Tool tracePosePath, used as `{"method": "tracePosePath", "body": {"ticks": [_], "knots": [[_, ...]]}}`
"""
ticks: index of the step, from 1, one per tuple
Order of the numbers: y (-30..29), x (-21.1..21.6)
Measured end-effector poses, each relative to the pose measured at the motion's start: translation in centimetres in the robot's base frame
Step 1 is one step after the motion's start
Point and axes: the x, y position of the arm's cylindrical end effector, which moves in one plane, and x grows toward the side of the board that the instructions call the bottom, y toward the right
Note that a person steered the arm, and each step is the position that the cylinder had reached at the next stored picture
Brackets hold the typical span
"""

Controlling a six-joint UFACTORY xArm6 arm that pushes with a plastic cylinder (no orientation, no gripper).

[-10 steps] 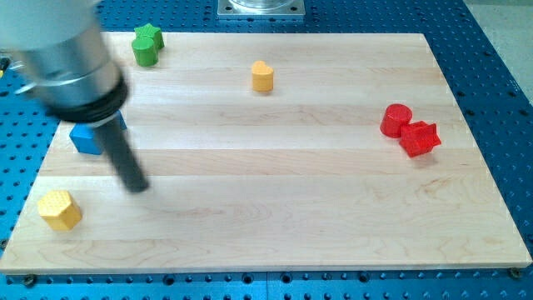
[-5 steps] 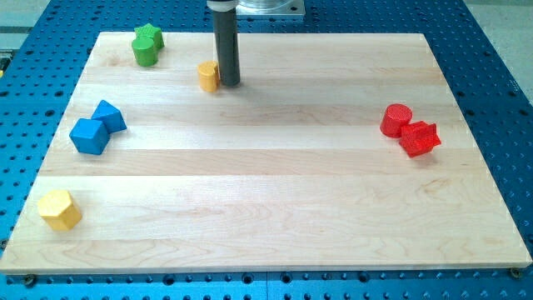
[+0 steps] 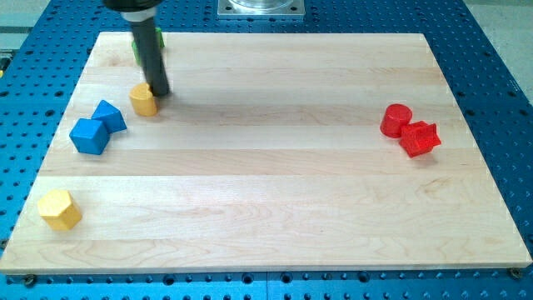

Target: Place the yellow heart right to the yellow hexagon

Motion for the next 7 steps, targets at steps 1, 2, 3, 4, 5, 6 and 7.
{"method": "tracePosePath", "body": {"ticks": [1,2,3,4,5,6,7], "knots": [[-2.1,5.4],[-0.8,11.4],[3.1,12.6],[5.7,13.5],[3.5,15.8],[-1.1,19.6],[0.1,20.3]]}}
